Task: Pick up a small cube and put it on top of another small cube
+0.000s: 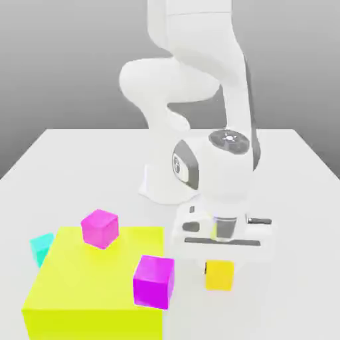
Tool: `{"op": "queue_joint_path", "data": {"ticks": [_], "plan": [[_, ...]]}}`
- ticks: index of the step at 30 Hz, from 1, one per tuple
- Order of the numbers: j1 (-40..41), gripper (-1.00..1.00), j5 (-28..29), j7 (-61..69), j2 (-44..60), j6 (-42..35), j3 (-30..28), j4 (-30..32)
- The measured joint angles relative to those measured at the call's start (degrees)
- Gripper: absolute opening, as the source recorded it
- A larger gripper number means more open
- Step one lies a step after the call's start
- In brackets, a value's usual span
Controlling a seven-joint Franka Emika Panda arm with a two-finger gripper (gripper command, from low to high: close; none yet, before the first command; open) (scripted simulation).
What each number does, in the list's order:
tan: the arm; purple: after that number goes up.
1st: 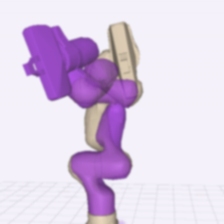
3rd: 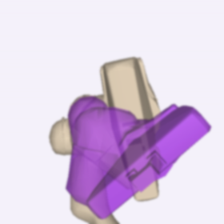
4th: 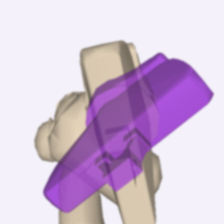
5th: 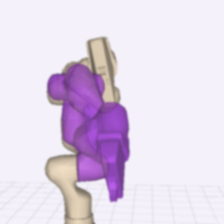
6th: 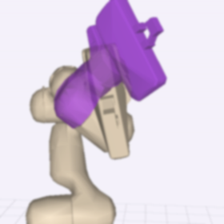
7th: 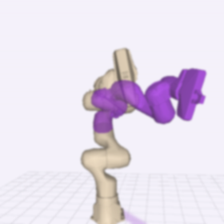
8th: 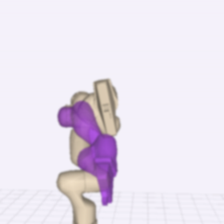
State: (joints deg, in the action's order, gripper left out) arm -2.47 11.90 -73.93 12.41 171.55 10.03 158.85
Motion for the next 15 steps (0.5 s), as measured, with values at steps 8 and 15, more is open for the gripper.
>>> {"op": "queue_joint_path", "data": {"ticks": [8,15], "plan": [[2.7,-1.0,-9.1,6.8,-8.8,-7.0,4.9,1.9],[4.3,-1.0,-4.2,3.8,-12.4,-15.7,4.0,-4.8]]}}
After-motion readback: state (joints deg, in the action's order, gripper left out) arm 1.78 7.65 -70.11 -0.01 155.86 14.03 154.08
